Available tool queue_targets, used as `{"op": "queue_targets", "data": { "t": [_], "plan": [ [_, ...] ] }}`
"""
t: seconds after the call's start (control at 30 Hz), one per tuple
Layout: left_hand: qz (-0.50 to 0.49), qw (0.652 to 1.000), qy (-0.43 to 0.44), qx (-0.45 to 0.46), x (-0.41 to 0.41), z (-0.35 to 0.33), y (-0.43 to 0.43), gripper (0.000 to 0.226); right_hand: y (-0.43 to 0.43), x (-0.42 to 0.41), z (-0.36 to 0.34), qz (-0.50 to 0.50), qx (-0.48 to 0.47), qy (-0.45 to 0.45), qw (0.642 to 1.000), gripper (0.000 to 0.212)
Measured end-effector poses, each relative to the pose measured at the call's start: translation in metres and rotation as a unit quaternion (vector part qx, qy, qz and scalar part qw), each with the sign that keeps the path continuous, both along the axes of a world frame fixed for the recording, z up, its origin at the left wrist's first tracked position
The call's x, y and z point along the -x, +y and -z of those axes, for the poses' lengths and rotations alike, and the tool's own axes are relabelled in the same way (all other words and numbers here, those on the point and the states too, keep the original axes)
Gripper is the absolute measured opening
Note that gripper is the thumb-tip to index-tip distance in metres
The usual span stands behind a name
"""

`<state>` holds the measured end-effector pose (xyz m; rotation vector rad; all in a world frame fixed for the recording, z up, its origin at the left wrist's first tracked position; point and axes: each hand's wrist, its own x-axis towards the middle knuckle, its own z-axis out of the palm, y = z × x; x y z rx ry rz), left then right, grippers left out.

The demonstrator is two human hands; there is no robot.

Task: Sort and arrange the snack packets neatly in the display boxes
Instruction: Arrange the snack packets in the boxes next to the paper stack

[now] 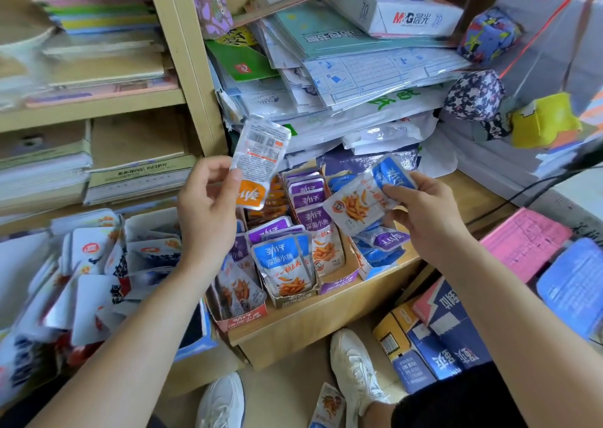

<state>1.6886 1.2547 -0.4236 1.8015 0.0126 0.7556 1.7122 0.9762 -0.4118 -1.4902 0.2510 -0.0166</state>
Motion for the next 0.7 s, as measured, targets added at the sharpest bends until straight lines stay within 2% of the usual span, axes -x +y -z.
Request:
{"op": "queue_targets", "data": {
  "t": [0.07, 0.13, 0.2, 0.3, 0.43, 0.5, 0.6, 0.7],
  "plan": [
    [-0.027, 0.989, -0.027, -0.144, -0.004, -0.006, 0.014, 0.011, 0.004, 0.0, -0.001, -0.002, 0.004, -0.002, 1.0, 0.009],
    [-0.043, 0.959, -0.02, -0.281, -0.007, -0.013, 0.026, 0.017, 0.009, -0.001, -0.003, -0.005, 0.006, -0.008, 1.0, 0.011],
    [-0.034, 0.934, -0.002, -0.357, -0.008, -0.019, 0.031, 0.022, 0.014, -0.002, -0.003, -0.008, 0.012, -0.012, 1.0, 0.012],
    [-0.001, 0.907, 0.003, -0.421, -0.013, -0.02, 0.031, 0.023, 0.023, -0.004, -0.003, -0.017, 0.025, -0.016, 0.999, 0.012],
    [0.065, 0.9, 0.025, -0.43, -0.027, -0.008, 0.023, 0.024, 0.032, -0.004, -0.002, -0.038, 0.037, -0.02, 0.998, 0.016],
    [0.091, 0.904, 0.061, -0.414, -0.03, -0.001, 0.017, 0.036, 0.035, -0.006, -0.001, -0.039, 0.045, -0.022, 0.998, 0.014],
    [0.123, 0.923, 0.094, -0.352, -0.03, 0.002, 0.016, 0.057, 0.037, -0.007, 0.0, -0.017, 0.041, -0.018, 0.999, 0.012],
    [0.089, 0.941, 0.071, -0.318, -0.027, 0.002, 0.024, 0.056, 0.035, -0.006, -0.002, 0.014, 0.001, -0.015, 1.0, 0.013]
  ]
}}
